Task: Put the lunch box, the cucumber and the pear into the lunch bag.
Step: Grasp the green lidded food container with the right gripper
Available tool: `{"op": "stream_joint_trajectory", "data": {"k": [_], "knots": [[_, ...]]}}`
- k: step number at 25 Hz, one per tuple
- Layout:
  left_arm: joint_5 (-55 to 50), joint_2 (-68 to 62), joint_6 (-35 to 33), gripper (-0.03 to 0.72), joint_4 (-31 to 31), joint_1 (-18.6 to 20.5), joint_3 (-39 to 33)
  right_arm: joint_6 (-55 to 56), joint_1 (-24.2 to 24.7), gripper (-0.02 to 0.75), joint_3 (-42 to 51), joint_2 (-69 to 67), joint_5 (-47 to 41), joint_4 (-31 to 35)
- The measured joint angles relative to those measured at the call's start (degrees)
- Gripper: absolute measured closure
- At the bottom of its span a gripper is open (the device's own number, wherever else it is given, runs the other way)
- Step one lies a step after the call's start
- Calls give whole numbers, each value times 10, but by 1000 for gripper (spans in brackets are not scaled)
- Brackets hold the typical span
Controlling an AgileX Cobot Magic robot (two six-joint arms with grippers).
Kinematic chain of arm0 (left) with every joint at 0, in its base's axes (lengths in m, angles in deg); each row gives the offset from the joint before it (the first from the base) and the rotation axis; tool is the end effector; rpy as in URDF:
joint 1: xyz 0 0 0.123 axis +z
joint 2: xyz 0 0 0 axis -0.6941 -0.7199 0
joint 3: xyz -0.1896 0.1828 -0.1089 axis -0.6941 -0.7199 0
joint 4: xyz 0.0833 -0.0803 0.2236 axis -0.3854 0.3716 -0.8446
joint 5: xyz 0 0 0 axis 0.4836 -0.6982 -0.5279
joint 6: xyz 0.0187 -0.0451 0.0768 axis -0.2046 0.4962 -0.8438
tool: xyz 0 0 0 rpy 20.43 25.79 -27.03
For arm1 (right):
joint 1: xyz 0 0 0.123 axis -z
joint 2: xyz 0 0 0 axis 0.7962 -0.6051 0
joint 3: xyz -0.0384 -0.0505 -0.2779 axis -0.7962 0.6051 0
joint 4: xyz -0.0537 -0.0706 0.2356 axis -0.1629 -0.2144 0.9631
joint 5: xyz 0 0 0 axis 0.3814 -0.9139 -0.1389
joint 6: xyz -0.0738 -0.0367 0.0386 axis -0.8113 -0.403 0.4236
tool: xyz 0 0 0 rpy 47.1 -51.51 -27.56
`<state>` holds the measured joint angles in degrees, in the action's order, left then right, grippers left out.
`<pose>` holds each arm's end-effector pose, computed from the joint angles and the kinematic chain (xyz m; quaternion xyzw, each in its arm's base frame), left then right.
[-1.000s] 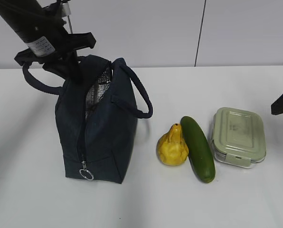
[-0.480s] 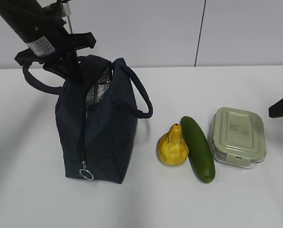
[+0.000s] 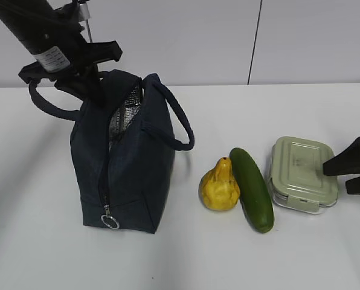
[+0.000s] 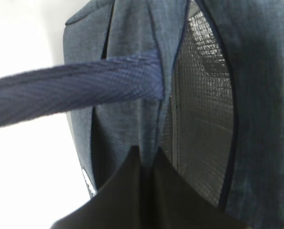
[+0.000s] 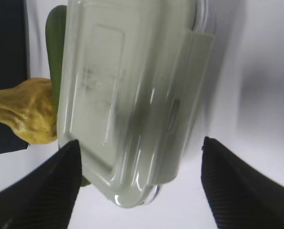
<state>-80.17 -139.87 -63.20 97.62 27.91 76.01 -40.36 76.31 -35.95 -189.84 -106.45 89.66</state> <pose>0.3858 -0.1369 0.2870 0.0881 0.9756 -0.1646 0.1158 0.2994 -0.0608 0.1488 0.0230 0.9245 0.3391 0.1728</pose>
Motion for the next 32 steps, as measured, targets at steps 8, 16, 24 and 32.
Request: {"op": "stream_joint_trajectory", "data": {"k": [8, 16, 24, 32], "knots": [[-1, 0, 0, 685, 0, 0, 0, -80, 35, 160, 1, -64, -19, 85], [-1, 0, 0, 685, 0, 0, 0, -144, 41, 159, 1, -105, -70, 150], [-1, 0, 0, 685, 0, 0, 0, -149, 41, 225, 1, -107, -68, 155], [-1, 0, 0, 685, 0, 0, 0, -150, 41, 254, 0, -125, -62, 156]]}}
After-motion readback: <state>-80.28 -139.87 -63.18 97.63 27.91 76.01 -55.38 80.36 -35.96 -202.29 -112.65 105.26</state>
